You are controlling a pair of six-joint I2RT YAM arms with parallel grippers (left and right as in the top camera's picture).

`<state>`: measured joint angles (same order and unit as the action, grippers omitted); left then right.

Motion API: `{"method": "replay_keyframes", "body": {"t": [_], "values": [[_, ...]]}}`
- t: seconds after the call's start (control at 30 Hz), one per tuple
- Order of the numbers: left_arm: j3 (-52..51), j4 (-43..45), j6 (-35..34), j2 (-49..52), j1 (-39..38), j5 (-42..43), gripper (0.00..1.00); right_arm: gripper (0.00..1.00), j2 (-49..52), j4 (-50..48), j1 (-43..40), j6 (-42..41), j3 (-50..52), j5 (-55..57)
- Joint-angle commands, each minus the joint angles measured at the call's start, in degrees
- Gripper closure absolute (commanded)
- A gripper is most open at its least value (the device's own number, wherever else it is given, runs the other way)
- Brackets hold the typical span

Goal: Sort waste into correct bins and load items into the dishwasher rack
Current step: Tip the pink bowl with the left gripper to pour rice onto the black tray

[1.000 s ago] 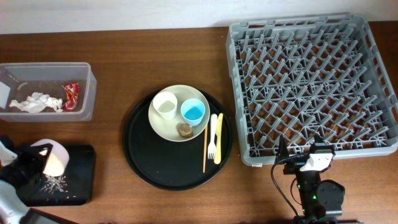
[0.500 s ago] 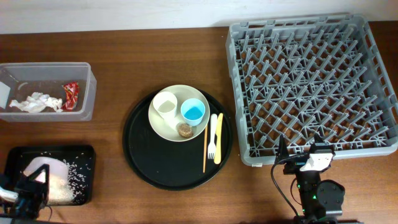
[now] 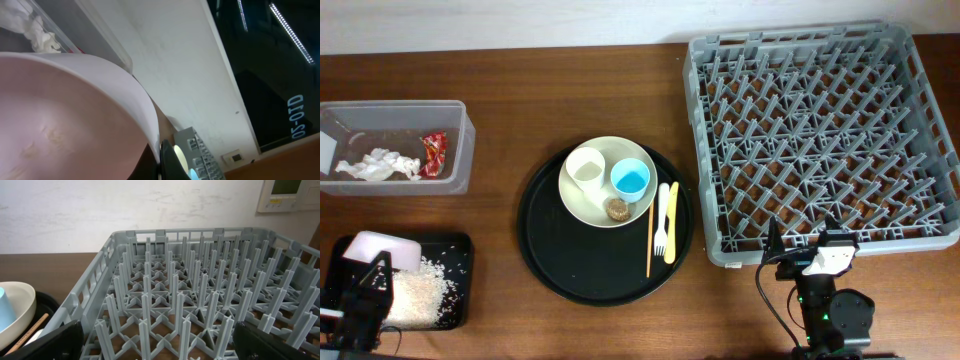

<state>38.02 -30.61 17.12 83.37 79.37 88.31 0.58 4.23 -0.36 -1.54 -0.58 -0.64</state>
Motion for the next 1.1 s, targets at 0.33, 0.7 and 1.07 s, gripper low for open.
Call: {"method": "replay_keyframes", "body": {"t": [0.33,0.7,1.07], "values": [[-0.15,6.99,-6.12,-0.35,-3.96,1.42,1.0,0.02,-0.39,0.33,0.35,-0.44,0.26,0.48],[-0.15,7.63,-15.56,-0.46,-4.55,-4.39,1.0,0.02,-0.39,0.33,0.35,-0.46,0.26,0.48],[17.59,-1.07,-36.17,-3.43,-30.05,-35.19,0.99,0.02,-0.39,0.33,0.35,-0.46,0.26,0.48]]}}
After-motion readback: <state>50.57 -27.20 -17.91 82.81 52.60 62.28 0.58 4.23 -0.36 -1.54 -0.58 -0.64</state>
